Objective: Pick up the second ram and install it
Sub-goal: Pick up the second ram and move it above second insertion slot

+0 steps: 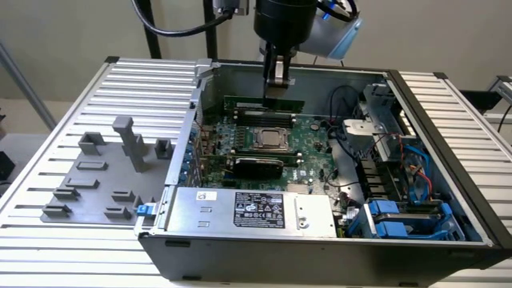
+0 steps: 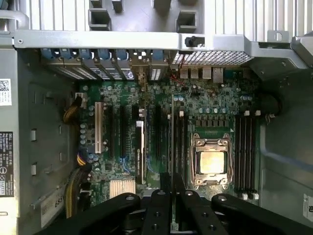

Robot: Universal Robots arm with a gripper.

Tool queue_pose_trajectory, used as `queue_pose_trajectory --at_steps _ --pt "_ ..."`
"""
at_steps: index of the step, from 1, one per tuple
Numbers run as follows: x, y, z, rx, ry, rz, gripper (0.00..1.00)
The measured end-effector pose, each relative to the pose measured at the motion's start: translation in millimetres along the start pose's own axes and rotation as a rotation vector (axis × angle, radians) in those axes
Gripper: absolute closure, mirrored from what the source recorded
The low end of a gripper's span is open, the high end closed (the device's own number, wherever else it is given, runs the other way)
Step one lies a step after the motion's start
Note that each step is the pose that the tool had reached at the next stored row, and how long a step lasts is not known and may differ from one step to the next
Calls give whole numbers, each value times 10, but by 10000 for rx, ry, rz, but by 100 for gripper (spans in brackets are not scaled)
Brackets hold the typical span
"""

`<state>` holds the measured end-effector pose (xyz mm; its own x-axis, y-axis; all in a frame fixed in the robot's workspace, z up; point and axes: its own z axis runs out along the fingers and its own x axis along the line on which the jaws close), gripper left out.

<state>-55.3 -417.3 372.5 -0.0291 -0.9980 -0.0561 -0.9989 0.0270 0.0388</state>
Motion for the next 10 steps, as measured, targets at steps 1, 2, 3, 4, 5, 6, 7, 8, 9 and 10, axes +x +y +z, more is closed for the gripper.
queue_pose_trajectory --at_steps 1,2,3,4,5,6,7,8,9,10 --pt "-37 -25 20 0 -1 1 87" --pt "-73 -49 39 0 0 0 87" --pt "-108 -73 58 0 1 1 87" --pt "-141 -99 77 0 1 0 87" --pt "-170 -122 95 -1 0 1 87" --pt "-197 -144 112 0 0 0 87" --pt "-222 -165 129 0 0 1 87" --pt "-243 -181 144 0 0 1 87" --pt "-263 -194 160 0 0 1 87" --pt "-283 -205 176 0 0 2 87"
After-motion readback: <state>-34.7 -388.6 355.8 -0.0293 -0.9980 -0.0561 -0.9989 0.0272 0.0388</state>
